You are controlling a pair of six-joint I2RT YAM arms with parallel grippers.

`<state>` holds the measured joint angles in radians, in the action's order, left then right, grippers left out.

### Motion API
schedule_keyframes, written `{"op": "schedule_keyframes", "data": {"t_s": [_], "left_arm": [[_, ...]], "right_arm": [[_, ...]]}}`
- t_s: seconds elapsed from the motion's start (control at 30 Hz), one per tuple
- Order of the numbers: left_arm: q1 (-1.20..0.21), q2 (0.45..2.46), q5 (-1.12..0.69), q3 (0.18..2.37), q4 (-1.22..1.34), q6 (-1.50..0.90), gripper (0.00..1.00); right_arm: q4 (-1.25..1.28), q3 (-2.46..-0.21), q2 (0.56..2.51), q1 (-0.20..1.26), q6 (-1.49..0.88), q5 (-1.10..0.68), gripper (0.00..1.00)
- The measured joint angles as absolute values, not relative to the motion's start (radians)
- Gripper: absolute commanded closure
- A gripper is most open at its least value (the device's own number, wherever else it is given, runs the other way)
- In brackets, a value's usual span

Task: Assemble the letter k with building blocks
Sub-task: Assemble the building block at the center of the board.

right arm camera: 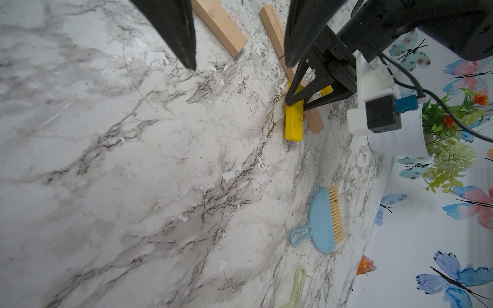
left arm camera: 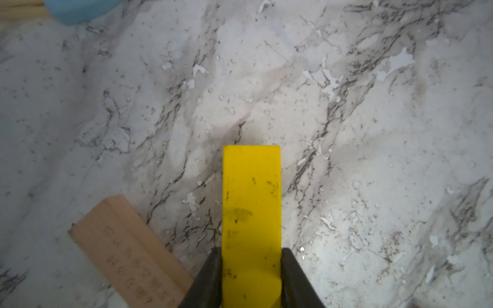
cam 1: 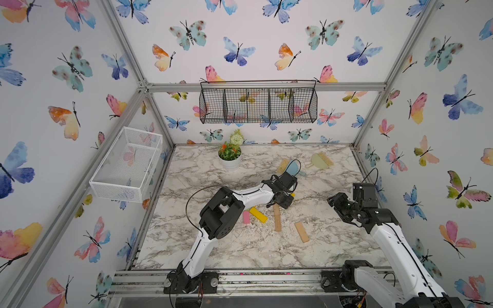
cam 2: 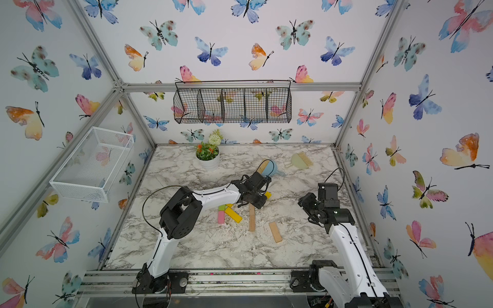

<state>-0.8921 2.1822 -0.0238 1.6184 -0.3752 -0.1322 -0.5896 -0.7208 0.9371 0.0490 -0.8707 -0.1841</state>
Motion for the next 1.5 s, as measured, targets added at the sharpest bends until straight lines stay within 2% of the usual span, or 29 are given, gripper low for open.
{"op": "schedule_keyframes", "data": {"t_s": [0.6, 1.07, 1.23, 1.37, 1.5], "left_arm": [[-0.892, 2.182, -0.025, 1.618, -0.375, -0.136, 0.64], [-0.892, 2.182, -0.028, 1.618, -0.375, -0.136, 0.59], [-0.892, 2.183, -0.028, 1.627, -0.385, -0.134, 0.49], [-0.892, 2.183, -0.023, 1.692, -0.421, -0.126, 0.29], [-0.892, 2.183, -0.019, 1.792, -0.447, -0.113, 0.22]], "right_arm": [[-0.59, -0.715, 0.937, 0.049, -0.871, -0.184, 0.45], [-0.59, -0.71, 0.937, 0.049, -0.871, -0.185, 0.45], [-0.588, -0.709, 0.937, 0.049, -0.871, -0.186, 0.45], [-0.587, -0.706, 0.937, 0.049, -0.87, -0.19, 0.45], [-0.582, -0.705, 0.938, 0.049, -0.867, -0.196, 0.45]]}}
